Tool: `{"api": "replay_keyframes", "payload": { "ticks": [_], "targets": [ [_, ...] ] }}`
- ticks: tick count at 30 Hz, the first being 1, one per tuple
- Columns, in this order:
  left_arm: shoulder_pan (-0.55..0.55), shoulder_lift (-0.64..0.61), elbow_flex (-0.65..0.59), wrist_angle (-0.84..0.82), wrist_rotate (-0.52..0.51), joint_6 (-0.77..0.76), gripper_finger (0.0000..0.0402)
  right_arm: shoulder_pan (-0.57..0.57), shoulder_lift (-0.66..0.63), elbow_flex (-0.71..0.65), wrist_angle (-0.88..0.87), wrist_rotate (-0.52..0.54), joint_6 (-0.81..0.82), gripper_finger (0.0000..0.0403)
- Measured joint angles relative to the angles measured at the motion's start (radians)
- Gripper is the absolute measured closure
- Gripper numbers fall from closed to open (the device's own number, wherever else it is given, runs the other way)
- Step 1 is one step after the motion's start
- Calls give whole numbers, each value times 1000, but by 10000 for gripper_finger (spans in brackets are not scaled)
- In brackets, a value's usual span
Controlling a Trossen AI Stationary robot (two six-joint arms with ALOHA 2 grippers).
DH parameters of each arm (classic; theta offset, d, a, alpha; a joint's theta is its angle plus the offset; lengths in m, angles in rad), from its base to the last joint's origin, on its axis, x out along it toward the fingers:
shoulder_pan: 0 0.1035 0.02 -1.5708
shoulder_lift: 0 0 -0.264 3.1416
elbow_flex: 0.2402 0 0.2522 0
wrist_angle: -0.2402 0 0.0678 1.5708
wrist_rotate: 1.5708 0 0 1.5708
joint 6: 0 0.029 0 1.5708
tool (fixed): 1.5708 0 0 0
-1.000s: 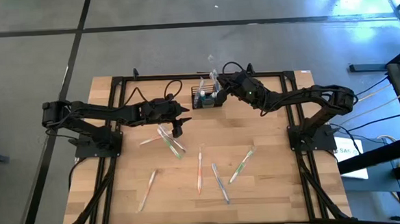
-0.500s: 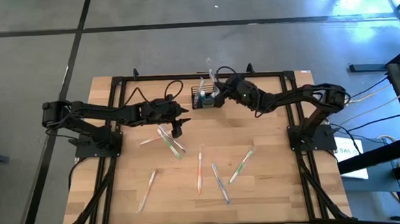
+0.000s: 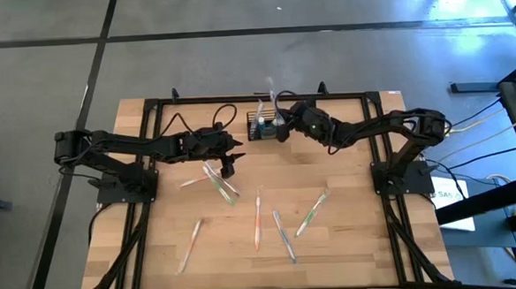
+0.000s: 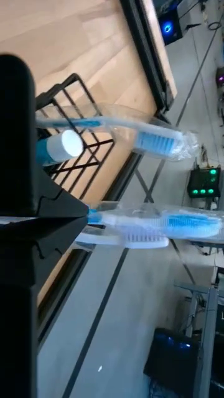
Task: Pick & Place toothbrushing station
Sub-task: Put the right blue toothbrush in the right section of the wire organizer
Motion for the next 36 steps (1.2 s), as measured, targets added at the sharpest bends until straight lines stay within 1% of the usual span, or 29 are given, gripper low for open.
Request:
{"api": "replay_keyframes", "payload": {
  "ticks": [3, 8, 14, 20, 25, 30, 36],
  "targets": [
    [0, 0, 0, 0, 0, 0, 233, 12, 0, 0, -30, 37, 1, 403],
    [0, 0, 0, 0, 0, 0, 233, 35, 0, 0, -32, 100, -5, 403],
    [0, 0, 0, 0, 0, 0, 233, 47, 0, 0, -39, 100, -5, 403],
    [0, 0, 0, 0, 0, 0, 233, 46, 0, 0, -97, 100, 27, 403],
    [0, 0, 0, 0, 0, 0, 233, 47, 0, 0, -97, 100, 27, 403],
    [0, 0, 0, 0, 0, 0, 233, 47, 0, 0, -140, 94, 54, 402],
    [0, 0, 0, 0, 0, 0, 233, 51, 0, 0, -141, 92, 54, 378]
  ]
}}
